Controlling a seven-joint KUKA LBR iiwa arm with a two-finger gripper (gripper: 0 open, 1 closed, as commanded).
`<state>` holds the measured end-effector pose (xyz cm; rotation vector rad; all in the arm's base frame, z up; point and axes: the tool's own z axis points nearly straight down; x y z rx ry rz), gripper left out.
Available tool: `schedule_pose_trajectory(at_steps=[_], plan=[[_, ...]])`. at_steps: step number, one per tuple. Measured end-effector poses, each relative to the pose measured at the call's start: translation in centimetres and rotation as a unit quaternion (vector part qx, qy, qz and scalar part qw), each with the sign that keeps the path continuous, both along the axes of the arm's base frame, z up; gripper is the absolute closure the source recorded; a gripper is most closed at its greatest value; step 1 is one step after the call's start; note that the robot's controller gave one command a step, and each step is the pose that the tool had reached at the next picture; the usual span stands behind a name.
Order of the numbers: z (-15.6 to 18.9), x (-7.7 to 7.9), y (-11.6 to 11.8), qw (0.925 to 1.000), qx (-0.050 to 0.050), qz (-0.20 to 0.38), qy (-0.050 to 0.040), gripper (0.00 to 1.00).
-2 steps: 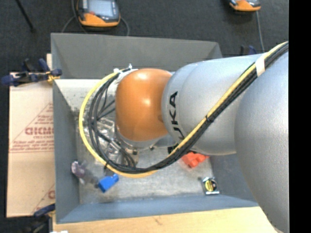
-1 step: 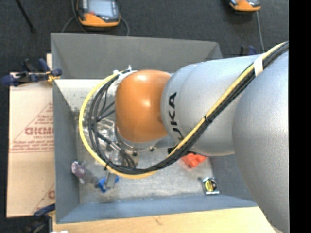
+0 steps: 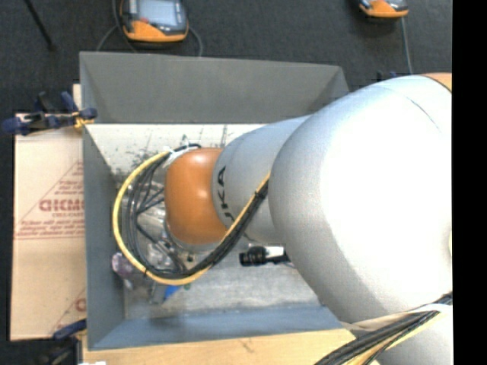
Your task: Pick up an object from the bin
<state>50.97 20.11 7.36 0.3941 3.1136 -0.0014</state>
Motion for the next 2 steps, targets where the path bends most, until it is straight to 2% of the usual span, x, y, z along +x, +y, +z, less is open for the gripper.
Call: schedule_pose_trajectory(at_steps=[1, 2], plan=[[0.4, 0.1, 0.1, 1.0000, 0.001, -0.001, -0.0023, 1.00], [15.3, -1.7, -5.7, 0.9928, 0.000, 0.120, -0.0032, 1.00]])
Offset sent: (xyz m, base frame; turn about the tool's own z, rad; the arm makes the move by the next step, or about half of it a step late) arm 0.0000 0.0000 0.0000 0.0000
